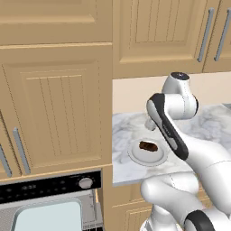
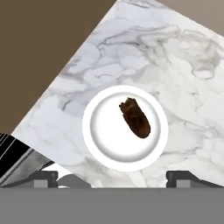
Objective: Place the sweet potato on the bottom rack of the oven.
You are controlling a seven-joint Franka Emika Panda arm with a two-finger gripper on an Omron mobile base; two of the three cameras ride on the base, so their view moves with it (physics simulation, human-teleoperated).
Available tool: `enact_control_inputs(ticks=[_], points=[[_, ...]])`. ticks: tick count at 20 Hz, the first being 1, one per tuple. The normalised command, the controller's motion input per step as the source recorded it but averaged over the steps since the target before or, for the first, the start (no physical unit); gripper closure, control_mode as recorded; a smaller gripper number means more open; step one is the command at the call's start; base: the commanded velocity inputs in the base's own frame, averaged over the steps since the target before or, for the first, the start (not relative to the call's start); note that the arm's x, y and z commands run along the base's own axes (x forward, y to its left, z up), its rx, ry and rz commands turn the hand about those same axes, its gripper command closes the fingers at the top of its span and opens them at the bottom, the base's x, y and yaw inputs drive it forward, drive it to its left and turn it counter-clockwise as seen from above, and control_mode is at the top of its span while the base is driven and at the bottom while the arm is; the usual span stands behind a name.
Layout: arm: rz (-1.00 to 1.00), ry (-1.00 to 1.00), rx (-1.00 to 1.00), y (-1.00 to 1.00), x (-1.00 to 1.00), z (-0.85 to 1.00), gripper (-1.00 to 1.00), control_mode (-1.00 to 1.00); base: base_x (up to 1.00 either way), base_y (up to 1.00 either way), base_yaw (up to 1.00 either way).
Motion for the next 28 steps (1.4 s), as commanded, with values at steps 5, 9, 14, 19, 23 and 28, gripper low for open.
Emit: enact_control_inputs(ticks=[5,9,14,19,23,28], points=[[0.18,0.00,-0.19,-0.25,0.01,-0.82,-1.00,-1.00,0.00,0.00,0.00],[0.08,0.00,0.00,-0.33,0.06,-0.37,-1.00,-1.00,0.00,0.00,0.00],[0.08,0.00,0.00,-0.21,0.06,-0.04,-1.00,-1.00,0.00,0.00,0.00],[0.09,0.06,0.00,-0.04,0.16,-0.03,-1.00,-1.00,0.00,0.00,0.00],[0.06,0.01,0.00,0.00,0.22,-0.14,-1.00,-1.00,0.00,0.00,0.00],[0.02,0.00,0.00,-0.03,0.22,-0.17,-1.00,-1.00,0.00,0.00,0.00]])
